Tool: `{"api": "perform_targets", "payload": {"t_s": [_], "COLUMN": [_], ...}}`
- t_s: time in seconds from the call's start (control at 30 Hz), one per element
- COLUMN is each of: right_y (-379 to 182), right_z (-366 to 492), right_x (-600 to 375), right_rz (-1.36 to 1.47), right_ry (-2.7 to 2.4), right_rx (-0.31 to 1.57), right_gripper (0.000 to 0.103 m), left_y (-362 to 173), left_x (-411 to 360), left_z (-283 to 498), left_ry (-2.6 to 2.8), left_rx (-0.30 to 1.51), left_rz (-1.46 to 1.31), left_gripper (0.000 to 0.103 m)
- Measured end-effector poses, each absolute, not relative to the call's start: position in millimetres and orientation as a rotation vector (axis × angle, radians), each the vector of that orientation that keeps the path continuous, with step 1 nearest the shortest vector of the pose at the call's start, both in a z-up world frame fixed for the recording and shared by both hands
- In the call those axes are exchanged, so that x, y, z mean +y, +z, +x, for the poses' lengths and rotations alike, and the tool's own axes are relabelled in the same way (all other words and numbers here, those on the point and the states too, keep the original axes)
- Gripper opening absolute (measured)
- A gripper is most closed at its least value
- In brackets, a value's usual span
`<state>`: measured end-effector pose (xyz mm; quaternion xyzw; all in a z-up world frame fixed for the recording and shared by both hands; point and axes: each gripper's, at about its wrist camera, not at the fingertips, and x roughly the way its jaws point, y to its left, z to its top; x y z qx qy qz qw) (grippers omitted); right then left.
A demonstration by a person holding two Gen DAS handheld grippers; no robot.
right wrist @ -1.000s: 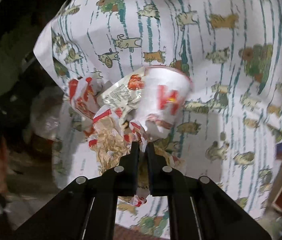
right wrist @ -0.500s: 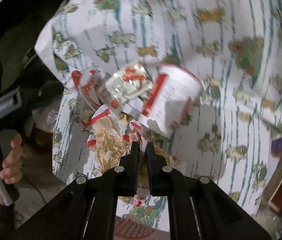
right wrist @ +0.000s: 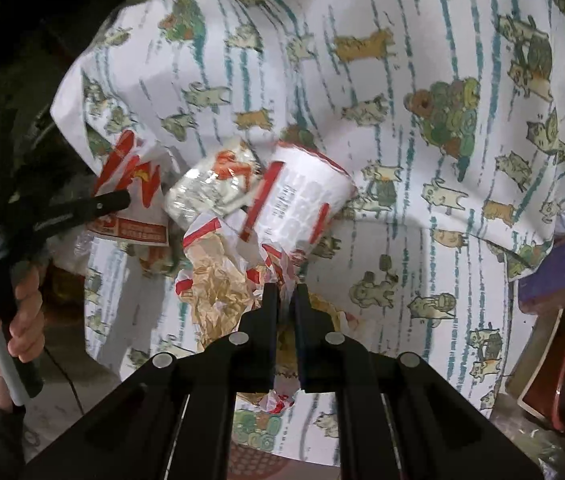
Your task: Collect trash
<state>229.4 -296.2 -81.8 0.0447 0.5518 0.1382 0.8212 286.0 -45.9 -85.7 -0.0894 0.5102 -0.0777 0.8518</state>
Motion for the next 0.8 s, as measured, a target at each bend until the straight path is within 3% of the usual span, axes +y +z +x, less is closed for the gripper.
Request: {"api": "perform_targets", "payload": {"t_s": [0.4,0.8], "right_y": [-56,67], "right_z": [213,114], "right_x": [-272,-251], "right_rz": [0.052,-0.045], "right_ry": [0.274,0.377], "right_rx": [1.020,0.651], "right_gripper": [0.008,0.008], "left_y": [28,108], "left_x": [7,-1], "left_z": [186,72], "left_ry": [-0.184,-0.260], "left_rx": [0.712,0.600], "left_rz": [-0.250,-0.200], "left_gripper": [0.010,0.010]}}
